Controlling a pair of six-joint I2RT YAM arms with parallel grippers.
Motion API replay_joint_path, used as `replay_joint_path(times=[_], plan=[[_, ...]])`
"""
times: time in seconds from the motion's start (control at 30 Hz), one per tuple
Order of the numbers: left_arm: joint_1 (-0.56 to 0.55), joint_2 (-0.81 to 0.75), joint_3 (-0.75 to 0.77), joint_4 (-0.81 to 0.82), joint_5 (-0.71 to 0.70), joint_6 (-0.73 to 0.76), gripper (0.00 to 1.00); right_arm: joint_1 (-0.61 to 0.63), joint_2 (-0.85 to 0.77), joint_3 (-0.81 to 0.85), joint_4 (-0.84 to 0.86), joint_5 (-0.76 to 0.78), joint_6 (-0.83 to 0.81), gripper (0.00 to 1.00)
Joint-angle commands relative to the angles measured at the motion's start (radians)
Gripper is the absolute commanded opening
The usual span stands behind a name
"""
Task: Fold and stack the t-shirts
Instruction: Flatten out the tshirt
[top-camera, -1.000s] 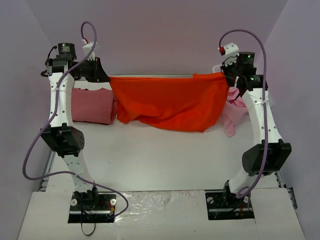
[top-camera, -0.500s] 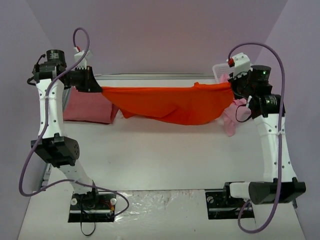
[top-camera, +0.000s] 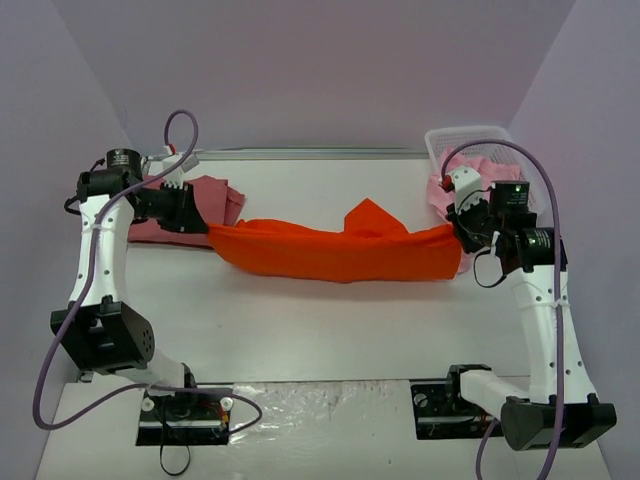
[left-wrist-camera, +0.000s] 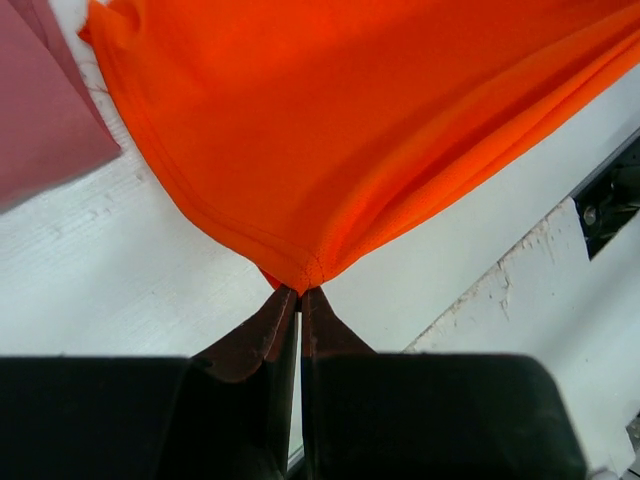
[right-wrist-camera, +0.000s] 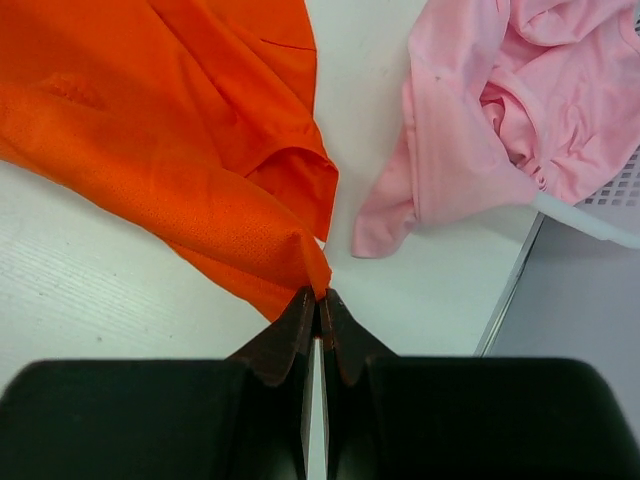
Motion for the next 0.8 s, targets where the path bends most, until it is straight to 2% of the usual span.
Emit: replay_joint_path(times=[0.0,0.17,0.23,0.27,0.3,0.37,0.4,0.47,0.5,0.63,0.7,0.73,0.77], plan=[[0.007,-0.003,0.046,0.098,-0.001,-0.022,0.02,-0.009,0.024,0.049,0.035,0.006,-0.011,0.0],[0.004,0.168,0.184,0.192,0.008,-0.174,0.02,-0.009,0.226,0.16,0.129,0.048,0.02,0.0],[-0.002,0.277,0.302,0.207,0.005,-0.236,0.03,-0.011,0.369,0.265,0.162,0.057,0.041,0.0],[-0.008,0.314,0.347,0.21,-0.006,-0.255,0.02,-0.009,0.418,0.367,0.164,0.057,0.046,0.0],[-0.022,0.384,0.443,0.218,-0.041,-0.286,0.02,-0.008,0.523,0.424,0.163,0.06,0.06,0.0],[-0.045,0.507,0.575,0.203,-0.111,-0.301,0.02,-0.005,0.62,0.553,0.159,0.083,0.076,0.0],[-0.071,0.558,0.769,0.139,-0.177,-0.303,0.02,-0.003,0.706,0.687,0.155,0.095,0.087,0.0],[-0.091,0.703,1.022,0.06,-0.224,-0.315,0.02,0.0,0.815,0.833,0.127,0.129,0.093,0.0],[-0.113,0.701,1.136,0.084,-0.283,-0.323,0.02,0.0,0.841,0.983,0.115,0.141,0.103,0.0],[-0.151,0.54,1.028,0.259,-0.437,-0.28,0.02,0.001,0.866,1.204,0.095,0.172,0.127,0.0],[-0.185,0.443,0.995,0.324,-0.457,-0.283,0.03,0.004,0.811,1.218,0.097,0.164,0.138,0.0],[-0.185,0.404,0.922,0.35,-0.468,-0.284,0.02,0.005,0.782,1.199,0.095,0.157,0.147,0.0],[-0.185,0.3,0.86,0.432,-0.474,-0.292,0.02,0.005,0.709,1.17,0.098,0.135,0.147,0.0]])
